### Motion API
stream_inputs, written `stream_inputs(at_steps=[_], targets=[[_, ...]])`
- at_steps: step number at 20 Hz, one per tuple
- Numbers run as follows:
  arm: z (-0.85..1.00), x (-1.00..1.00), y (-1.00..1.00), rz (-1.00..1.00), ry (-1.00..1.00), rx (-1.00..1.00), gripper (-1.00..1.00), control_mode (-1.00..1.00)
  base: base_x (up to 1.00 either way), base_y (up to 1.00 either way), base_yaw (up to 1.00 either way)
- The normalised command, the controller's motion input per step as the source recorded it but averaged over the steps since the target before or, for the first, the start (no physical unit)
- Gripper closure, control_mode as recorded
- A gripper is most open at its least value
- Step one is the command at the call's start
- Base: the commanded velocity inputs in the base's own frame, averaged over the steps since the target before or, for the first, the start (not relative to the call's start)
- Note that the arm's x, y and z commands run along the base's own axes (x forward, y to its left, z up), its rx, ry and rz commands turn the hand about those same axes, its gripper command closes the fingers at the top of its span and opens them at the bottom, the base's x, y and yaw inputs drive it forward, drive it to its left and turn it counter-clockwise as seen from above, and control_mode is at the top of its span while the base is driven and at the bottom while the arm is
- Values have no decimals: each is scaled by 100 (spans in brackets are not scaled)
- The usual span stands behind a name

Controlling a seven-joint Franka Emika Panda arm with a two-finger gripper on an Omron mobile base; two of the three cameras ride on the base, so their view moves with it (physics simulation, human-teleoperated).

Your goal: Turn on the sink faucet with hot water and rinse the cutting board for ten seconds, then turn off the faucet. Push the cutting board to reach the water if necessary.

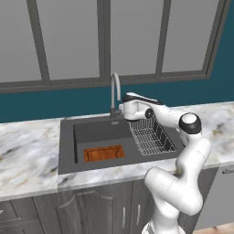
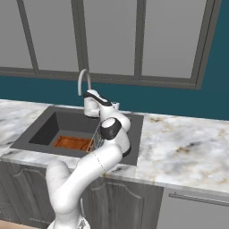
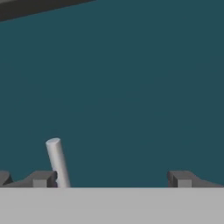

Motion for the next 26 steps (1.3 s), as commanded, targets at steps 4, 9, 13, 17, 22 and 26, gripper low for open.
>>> stream_inputs(at_steps=[4,9,13,17,22,26], targets=[[0,13,5,0,0,0,-100,-100,0,0,0],[0,2,11,0,0,0,-100,-100,0,0,0],[0,0,14,0,0,0,-100,-100,0,0,0],[0,0,12,0,0,0,-100,-100,0,0,0],[0,0,3,0,0,0,-100,-100,0,0,0],[0,1,0,0,0,0,-100,-100,0,0,0]])
